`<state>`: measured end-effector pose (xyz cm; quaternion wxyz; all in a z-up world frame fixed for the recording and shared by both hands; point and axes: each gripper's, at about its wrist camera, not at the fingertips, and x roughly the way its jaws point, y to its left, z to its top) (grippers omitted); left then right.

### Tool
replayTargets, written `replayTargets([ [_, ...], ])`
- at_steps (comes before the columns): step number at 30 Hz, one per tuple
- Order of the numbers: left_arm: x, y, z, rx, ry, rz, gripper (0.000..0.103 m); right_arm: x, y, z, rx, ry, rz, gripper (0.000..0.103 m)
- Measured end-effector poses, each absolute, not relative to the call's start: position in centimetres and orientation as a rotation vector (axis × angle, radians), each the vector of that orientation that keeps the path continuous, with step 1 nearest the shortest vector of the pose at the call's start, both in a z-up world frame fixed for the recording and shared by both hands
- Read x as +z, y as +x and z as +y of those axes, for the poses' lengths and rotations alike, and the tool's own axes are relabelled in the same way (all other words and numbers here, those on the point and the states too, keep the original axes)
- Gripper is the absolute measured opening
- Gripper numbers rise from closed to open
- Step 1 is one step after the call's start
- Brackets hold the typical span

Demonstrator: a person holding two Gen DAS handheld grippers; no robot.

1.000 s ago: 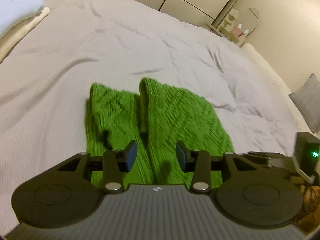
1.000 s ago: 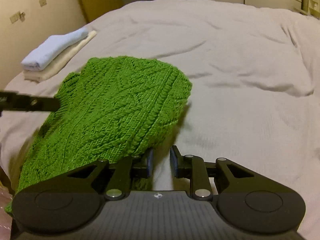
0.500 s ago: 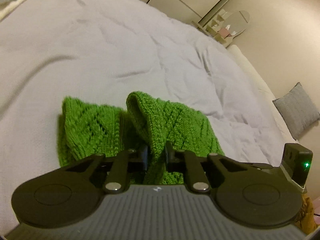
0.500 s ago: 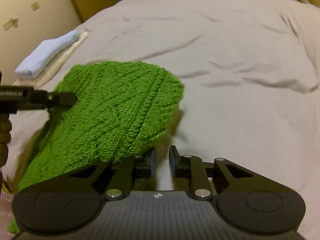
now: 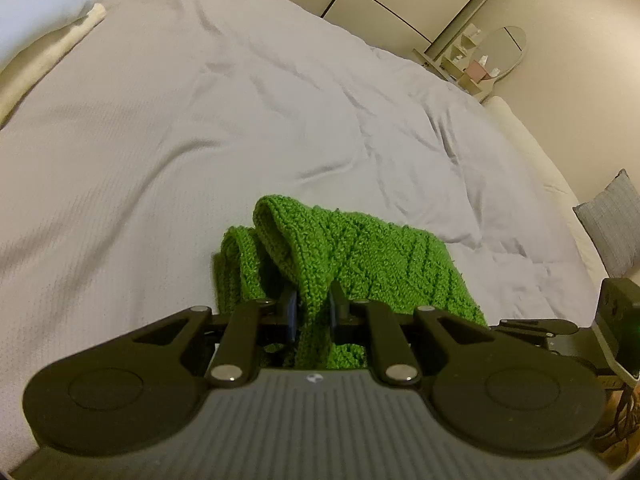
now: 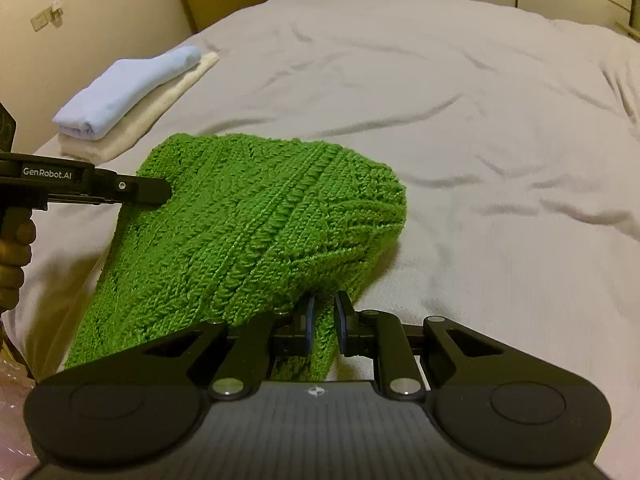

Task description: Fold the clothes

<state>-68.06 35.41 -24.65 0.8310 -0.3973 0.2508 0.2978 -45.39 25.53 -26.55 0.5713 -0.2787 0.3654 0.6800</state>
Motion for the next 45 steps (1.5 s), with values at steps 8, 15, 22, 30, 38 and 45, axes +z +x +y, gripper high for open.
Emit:
replayTargets([
  [8,-25.3,-68.3,35.6,0.647,-0.887,0.554,0.018,-26.9,-44.3,24.4,1.583,-0.573,0.868,0.023],
  [15,-24.5,-70.9,30.6,0.635,-0.918,0.514,0.020,-26.8,-43.2,20.2,1.548,-0.460,0.907,0.028],
  [22,-26.3,-72.0,26.8,0.666,-0.998,0.511,0.023,-26.6,-43.4,16.9,1.529,-0.414,0.928,0.029],
  [30,-26.3,-72.7,25.5,0.691,-1.026,0.496,0.027,-26.7,-44.4,16.0,1.515,-0.438,0.918,0.029],
  [38,-22.5,-74.4,23.6,0.729,-0.863,0.396,0.005,-25.7,-46.1,15.9,1.540,-0.496,0.854,0.029],
  [45,-25.4,-74.5,23.7,0.730,-0.908,0.478,0.005,-27.4,-48.0,16.4,1.519,-0.619,0.865,0.029],
])
